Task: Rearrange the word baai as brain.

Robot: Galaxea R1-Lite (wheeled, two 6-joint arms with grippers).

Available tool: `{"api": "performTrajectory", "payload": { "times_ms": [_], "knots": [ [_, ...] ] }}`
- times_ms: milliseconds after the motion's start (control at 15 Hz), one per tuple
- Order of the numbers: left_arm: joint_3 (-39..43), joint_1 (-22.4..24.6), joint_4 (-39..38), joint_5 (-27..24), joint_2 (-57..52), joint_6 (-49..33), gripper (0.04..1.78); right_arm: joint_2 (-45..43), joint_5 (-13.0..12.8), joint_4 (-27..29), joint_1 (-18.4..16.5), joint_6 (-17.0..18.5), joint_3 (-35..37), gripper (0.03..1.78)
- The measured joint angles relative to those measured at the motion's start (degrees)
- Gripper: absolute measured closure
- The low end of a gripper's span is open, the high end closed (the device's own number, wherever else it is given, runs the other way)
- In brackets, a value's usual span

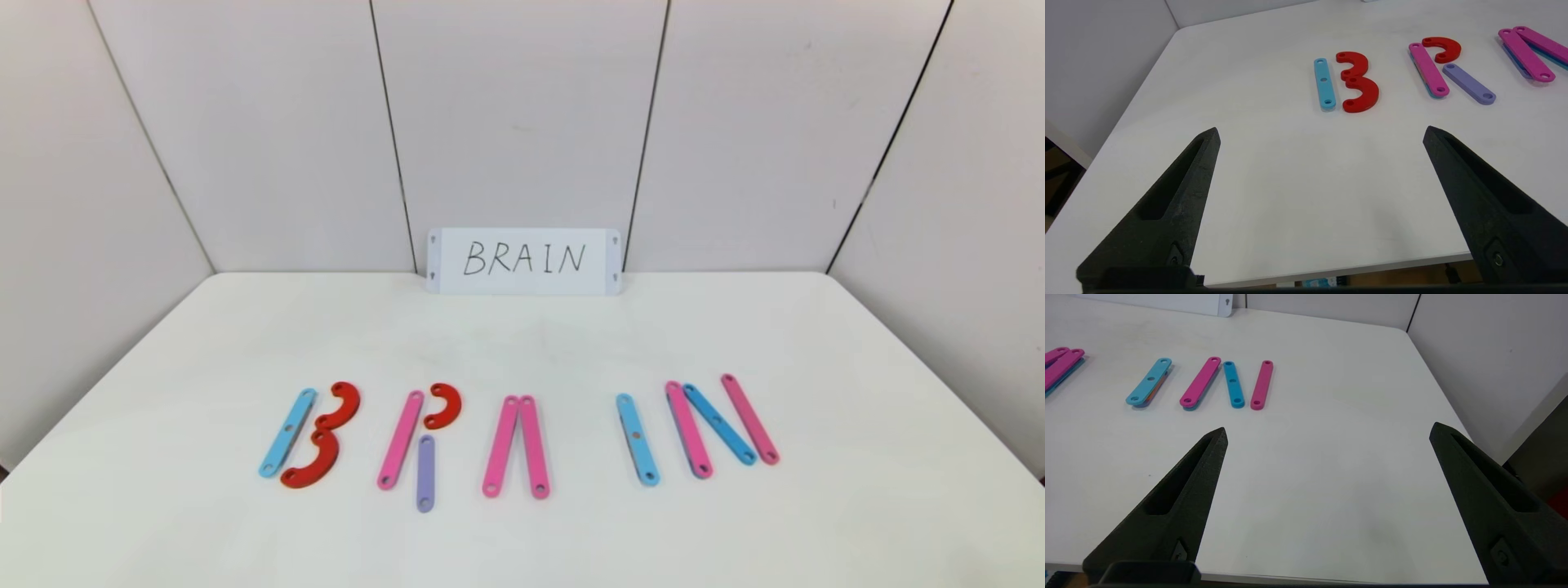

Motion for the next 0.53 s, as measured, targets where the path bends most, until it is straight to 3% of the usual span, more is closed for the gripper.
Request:
{"api": "performTrajectory", "payload": {
  "times_ms": [267,533],
  "knots": [
    [0.18,0.00,-0.12,0.29,-0.02,-3.83,0.08,-0.01,-0.21,-0.23,-0.02,0.99,0.22,0.08],
    [0.21,0.01,-0.21,0.40,0.00,-4.44,0.08,0.00,-0.96,-0.45,-0.02,4.27,0.22,0.08]
  ]
}}
